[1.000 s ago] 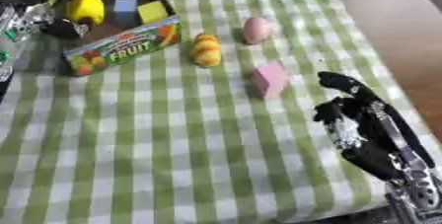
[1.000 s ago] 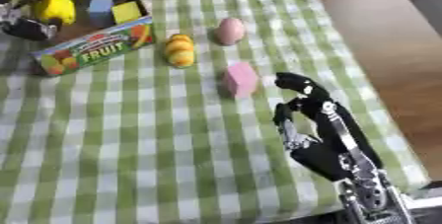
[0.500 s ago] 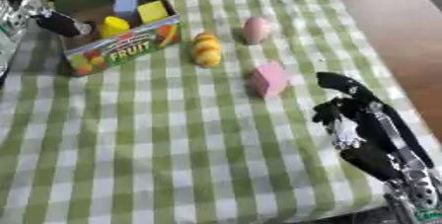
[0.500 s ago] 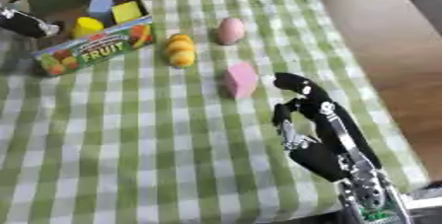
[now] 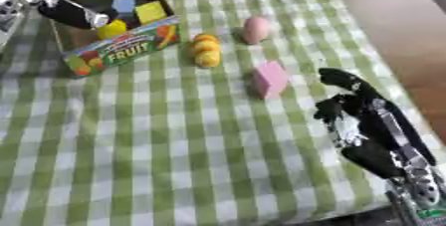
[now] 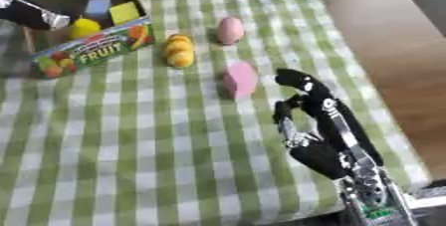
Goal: Pick up objects on the table and place them in the box.
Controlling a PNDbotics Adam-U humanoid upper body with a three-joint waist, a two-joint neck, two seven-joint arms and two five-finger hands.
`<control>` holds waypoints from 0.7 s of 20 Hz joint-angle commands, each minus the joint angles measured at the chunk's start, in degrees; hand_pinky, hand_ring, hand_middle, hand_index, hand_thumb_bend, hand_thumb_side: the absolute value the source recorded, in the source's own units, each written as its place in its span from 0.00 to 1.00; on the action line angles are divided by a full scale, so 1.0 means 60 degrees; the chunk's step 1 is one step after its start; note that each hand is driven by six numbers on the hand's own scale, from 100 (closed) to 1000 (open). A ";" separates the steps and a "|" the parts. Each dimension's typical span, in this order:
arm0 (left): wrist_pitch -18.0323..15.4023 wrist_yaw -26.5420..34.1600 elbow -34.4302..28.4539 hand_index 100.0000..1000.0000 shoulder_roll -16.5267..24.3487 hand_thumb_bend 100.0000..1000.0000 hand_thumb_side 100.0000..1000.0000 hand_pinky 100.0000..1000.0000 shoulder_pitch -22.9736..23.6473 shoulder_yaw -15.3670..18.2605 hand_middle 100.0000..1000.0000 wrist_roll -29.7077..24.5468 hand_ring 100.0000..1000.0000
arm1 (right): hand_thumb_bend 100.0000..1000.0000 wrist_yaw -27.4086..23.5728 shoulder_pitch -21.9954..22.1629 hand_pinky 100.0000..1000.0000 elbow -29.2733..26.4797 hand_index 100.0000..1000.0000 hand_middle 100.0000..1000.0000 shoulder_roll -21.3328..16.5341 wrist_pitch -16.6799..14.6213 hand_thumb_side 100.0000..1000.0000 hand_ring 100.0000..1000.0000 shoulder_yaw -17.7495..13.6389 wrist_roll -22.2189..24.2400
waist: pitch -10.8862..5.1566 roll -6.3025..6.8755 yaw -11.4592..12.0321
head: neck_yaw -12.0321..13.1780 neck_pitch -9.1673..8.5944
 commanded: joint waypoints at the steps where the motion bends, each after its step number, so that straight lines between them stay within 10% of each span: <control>1: 0.0333 0.1120 -0.1476 0.88 0.0423 0.00 0.10 0.74 0.0491 0.0288 0.71 0.0124 0.73 | 0.00 0.0152 -0.0315 0.67 -0.0253 0.83 0.86 -0.1186 -0.0392 0.27 0.48 -0.0440 -0.0329 | -0.0189 -0.0022 0.0039 | -0.0080 0.0043; 10: 0.1794 0.4663 -0.3921 0.82 -0.0913 0.00 0.46 0.62 0.3771 0.1832 0.62 0.2029 0.69 | 0.00 0.0540 -0.0674 0.72 -0.0240 0.90 0.92 -0.4807 -0.0386 0.13 0.66 -0.0511 0.0487 | -0.0251 0.0046 0.0458 | -0.0545 0.0043; 14: 0.1737 0.5738 -0.3949 0.80 -0.1870 0.00 0.53 0.60 0.5000 0.2222 0.59 0.2798 0.67 | 0.00 0.0274 -0.1321 0.76 0.0320 0.94 0.97 -0.5747 -0.0439 0.35 0.76 -0.0113 0.1718 | -0.0318 0.0106 0.0674 | -0.0770 0.0043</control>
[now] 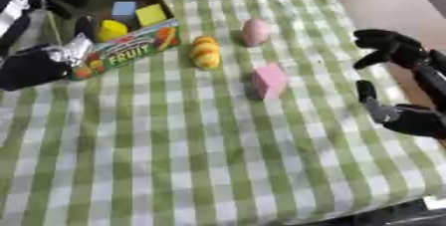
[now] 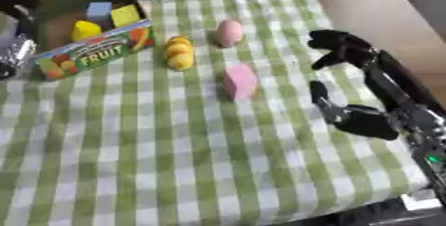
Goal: Pick up objects on the table and place them in the box.
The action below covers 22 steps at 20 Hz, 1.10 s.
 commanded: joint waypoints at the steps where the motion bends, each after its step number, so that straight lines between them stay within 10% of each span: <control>1: -0.0063 0.0647 -0.0204 0.80 -0.0582 0.00 0.54 0.59 0.0483 0.0412 0.59 0.0585 0.66 | 0.00 -0.0173 -0.0554 0.77 0.0487 0.95 0.98 -0.0915 -0.0136 0.38 0.79 0.0260 0.0975 | -0.0180 0.0026 0.0102 | -0.0215 0.0043; 10: -0.0202 0.0517 -0.0205 0.80 -0.1975 0.00 0.63 0.58 0.1872 0.0438 0.56 0.0824 0.64 | 0.00 0.1095 -0.2327 0.86 0.2644 1.00 1.00 -0.0878 -0.1191 0.38 0.94 0.0957 0.2820 | -0.0293 0.0191 0.0630 | -0.0805 0.0043; 22: -0.0046 0.0412 -0.0205 0.79 -0.2547 0.00 0.67 0.57 0.2190 0.0187 0.55 0.0464 0.63 | 0.00 0.2578 -0.3635 0.87 0.4495 1.00 1.00 -0.0076 -0.2191 0.28 0.96 0.1272 0.3070 | -0.0299 0.0307 0.0908 | -0.0960 0.0043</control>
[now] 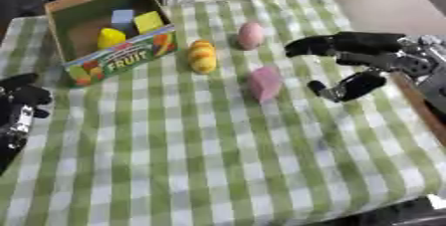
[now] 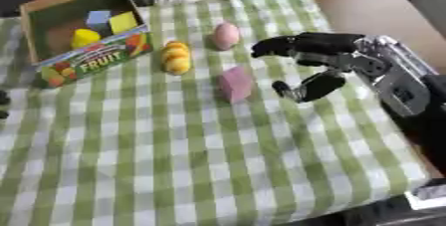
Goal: Pick up objects on the table and place them in the box.
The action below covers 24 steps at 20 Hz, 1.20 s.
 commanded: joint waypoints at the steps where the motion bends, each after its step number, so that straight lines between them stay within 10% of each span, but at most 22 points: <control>1: 0.0004 -0.0039 -0.0199 0.79 0.0014 0.00 0.67 0.57 0.0006 -0.0035 0.55 -0.0118 0.63 | 0.00 0.0152 -0.0268 0.87 0.0285 1.00 1.00 -0.0002 -0.0139 0.29 0.96 -0.0055 -0.0039 | -0.0164 -0.0010 0.0023 | -0.0039 0.0043; 24: 0.0118 -0.0214 -0.0199 0.80 -0.0209 0.00 0.70 0.58 0.0095 -0.0137 0.55 -0.0542 0.63 | 0.00 0.0209 -0.0991 0.86 0.1266 1.00 1.00 0.0879 -0.0523 0.33 0.93 0.0291 -0.0078 | -0.0171 -0.0020 0.0162 | -0.0162 0.0043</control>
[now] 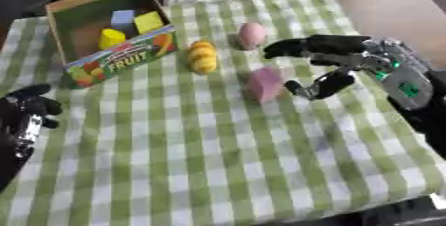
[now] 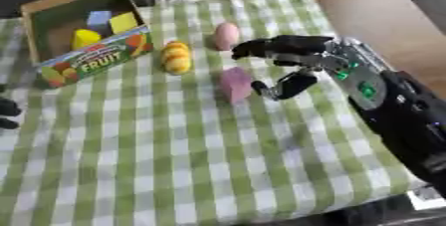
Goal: Pick up objects on the table and place them in the box.
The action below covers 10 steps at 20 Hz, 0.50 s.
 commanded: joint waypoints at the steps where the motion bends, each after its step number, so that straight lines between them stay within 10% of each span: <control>1: -0.0017 -0.0049 -0.0199 0.80 0.0034 0.00 0.70 0.57 -0.0025 0.0005 0.55 -0.0032 0.63 | 0.00 0.0050 -0.0242 0.86 0.0023 1.00 1.00 -0.0069 -0.0051 0.34 0.92 -0.0029 0.0030 | -0.0166 -0.0034 0.0025 | -0.0041 0.0043; 10: -0.0021 -0.0048 -0.0199 0.80 0.0004 0.00 0.70 0.57 -0.0039 -0.0012 0.55 -0.0067 0.63 | 0.00 0.0241 -0.0314 0.86 0.0440 1.00 1.00 0.0203 -0.0125 0.36 0.92 0.0059 0.0153 | -0.0156 -0.0016 0.0086 | -0.0086 0.0043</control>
